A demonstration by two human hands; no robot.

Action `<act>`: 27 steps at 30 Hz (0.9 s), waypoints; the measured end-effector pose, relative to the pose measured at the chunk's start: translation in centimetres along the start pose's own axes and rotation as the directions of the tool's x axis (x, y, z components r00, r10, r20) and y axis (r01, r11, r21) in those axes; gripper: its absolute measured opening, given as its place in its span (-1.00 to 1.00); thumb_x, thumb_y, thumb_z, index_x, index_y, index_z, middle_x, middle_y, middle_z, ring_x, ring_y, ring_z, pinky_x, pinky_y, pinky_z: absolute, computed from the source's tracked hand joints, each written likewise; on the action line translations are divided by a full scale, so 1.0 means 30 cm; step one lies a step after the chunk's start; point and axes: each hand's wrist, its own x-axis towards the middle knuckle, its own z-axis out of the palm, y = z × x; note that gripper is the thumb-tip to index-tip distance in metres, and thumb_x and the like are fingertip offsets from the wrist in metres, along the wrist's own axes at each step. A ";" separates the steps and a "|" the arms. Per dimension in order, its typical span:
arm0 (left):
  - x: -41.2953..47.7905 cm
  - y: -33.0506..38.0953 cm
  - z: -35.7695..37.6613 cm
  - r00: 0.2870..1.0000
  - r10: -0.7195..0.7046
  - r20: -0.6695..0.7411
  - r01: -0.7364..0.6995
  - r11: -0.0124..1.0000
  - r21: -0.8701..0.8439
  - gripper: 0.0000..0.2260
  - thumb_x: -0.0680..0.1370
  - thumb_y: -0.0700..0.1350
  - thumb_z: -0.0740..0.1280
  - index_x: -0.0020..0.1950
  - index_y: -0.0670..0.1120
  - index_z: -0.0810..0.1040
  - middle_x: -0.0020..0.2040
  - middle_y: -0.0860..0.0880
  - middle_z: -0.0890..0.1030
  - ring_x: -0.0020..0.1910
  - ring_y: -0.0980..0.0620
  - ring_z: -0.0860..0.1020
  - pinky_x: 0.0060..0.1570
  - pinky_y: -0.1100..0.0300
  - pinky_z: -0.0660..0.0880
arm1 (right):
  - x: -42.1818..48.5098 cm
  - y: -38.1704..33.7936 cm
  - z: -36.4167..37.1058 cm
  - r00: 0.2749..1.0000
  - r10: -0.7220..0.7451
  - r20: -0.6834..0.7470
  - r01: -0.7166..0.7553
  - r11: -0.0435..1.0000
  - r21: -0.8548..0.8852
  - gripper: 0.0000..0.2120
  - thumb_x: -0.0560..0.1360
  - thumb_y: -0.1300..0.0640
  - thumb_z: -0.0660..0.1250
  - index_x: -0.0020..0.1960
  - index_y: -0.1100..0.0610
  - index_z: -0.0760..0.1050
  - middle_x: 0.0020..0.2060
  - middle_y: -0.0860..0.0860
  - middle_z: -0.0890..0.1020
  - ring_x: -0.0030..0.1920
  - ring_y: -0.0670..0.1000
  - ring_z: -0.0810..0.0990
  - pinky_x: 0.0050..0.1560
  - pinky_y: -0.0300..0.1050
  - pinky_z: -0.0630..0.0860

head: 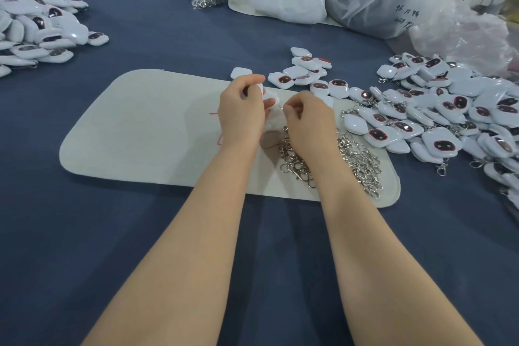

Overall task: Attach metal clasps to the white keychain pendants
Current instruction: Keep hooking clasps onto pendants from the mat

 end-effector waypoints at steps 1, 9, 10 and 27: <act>0.000 -0.001 0.001 1.000 0.010 0.008 -0.010 0.999 0.037 -0.74 0.56 -0.28 0.12 -0.04 -0.03 0.57 -0.17 0.03 0.54 -0.28 0.05 0.63 0.05 0.03 0.59 | 0.002 -0.005 -0.008 0.998 0.028 -0.048 -0.023 0.994 0.110 -0.92 0.55 0.19 0.24 -0.04 0.13 0.50 -0.14 -0.01 0.59 -0.11 0.00 0.50 -0.11 -0.31 0.37; -0.011 -0.016 0.015 0.966 0.174 0.190 -0.227 0.923 0.312 -0.89 0.54 -0.16 0.29 -0.12 -0.03 0.61 -0.17 -0.04 0.61 -0.21 0.09 0.49 -0.06 0.25 0.44 | 0.002 -0.027 -0.047 0.984 0.170 -0.062 -0.112 0.842 0.528 -0.87 0.51 0.18 0.32 -0.17 -0.02 0.53 -0.21 -0.08 0.64 -0.13 -0.05 0.62 0.05 -0.05 0.56; -0.012 -0.015 0.015 0.961 0.188 0.203 -0.247 0.913 0.326 -0.90 0.54 -0.15 0.31 -0.13 -0.05 0.61 -0.23 0.01 0.59 -0.27 0.17 0.45 -0.17 0.36 0.39 | 0.003 -0.026 -0.047 0.984 0.167 -0.062 -0.109 0.841 0.530 -0.89 0.50 0.18 0.33 -0.15 0.01 0.55 -0.22 -0.11 0.63 -0.14 -0.09 0.61 0.07 -0.03 0.56; 0.001 -0.030 0.022 0.954 0.222 0.200 -0.289 0.857 0.427 -0.91 0.54 -0.13 0.30 -0.15 -0.02 0.56 -0.23 0.06 0.42 -0.34 0.22 0.37 -0.32 0.49 0.28 | -0.006 -0.025 -0.024 0.985 -0.046 -0.165 0.098 0.940 0.328 -0.89 0.49 0.33 0.27 -0.04 0.17 0.52 -0.20 -0.08 0.55 -0.24 -0.20 0.49 -0.14 -0.48 0.41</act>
